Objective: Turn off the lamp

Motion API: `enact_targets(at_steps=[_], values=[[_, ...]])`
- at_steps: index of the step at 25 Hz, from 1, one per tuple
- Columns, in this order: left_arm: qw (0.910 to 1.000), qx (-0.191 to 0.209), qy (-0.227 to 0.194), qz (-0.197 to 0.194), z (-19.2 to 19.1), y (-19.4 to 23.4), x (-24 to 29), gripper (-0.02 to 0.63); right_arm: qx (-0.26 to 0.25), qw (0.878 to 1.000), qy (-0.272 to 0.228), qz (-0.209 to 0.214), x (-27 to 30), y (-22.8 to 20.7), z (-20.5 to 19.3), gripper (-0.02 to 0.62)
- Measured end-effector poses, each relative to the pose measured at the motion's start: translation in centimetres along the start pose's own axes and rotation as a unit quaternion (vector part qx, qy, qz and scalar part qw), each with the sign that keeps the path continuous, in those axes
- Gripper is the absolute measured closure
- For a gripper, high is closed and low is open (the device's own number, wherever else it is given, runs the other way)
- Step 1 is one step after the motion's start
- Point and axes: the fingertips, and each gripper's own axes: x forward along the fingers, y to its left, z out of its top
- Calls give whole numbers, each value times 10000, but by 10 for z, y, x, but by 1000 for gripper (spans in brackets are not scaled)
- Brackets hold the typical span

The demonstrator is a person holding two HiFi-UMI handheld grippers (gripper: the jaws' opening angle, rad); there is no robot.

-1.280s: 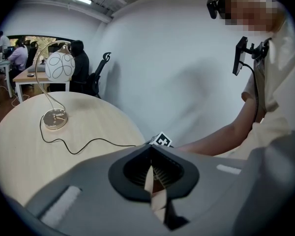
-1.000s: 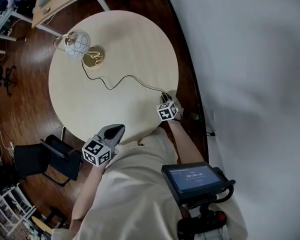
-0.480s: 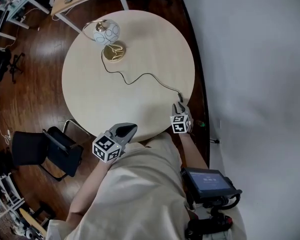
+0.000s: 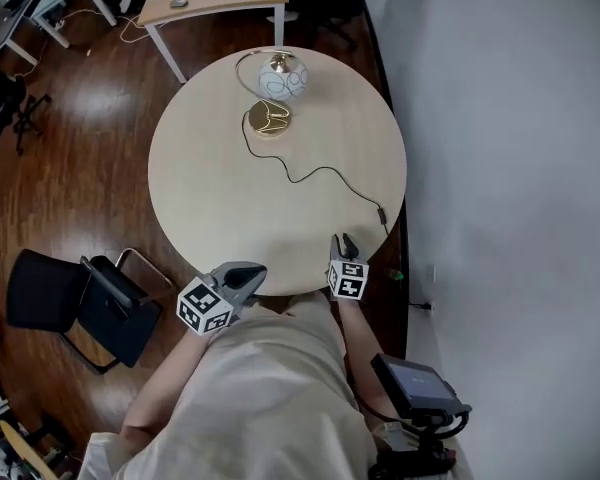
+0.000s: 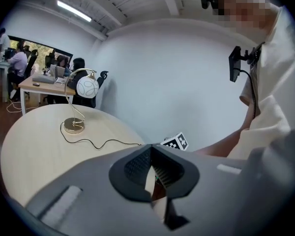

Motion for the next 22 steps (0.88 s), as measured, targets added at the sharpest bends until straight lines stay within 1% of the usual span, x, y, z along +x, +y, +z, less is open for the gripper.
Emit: enact_targets(at_steps=[3,6,9,12,16,19,22], values=[[9998,123,-145,-115,-11,1,-32,606,370,9990,-206,155,-19,46,10,500],[9990,214,-191,-344,-27,3,-64,606,460,9980,-389,207,-38,90,17,502],[9979,273,-191,-558,-47,6,-91,606,555,9962,-649,150,-61,119,24,509],[9972,325,-108,-666,-64,23,-113,606,733,9938,-821,135,-80,144,24,512],[9971,423,-74,-622,-71,45,-136,606,942,9904,-977,251,-104,172,18,518],[9976,465,-144,-501,-71,49,-141,606,1005,9874,-1182,310,-119,177,16,520],[9984,401,-177,-345,-71,46,-138,606,1023,9832,-1471,334,-140,176,25,520]])
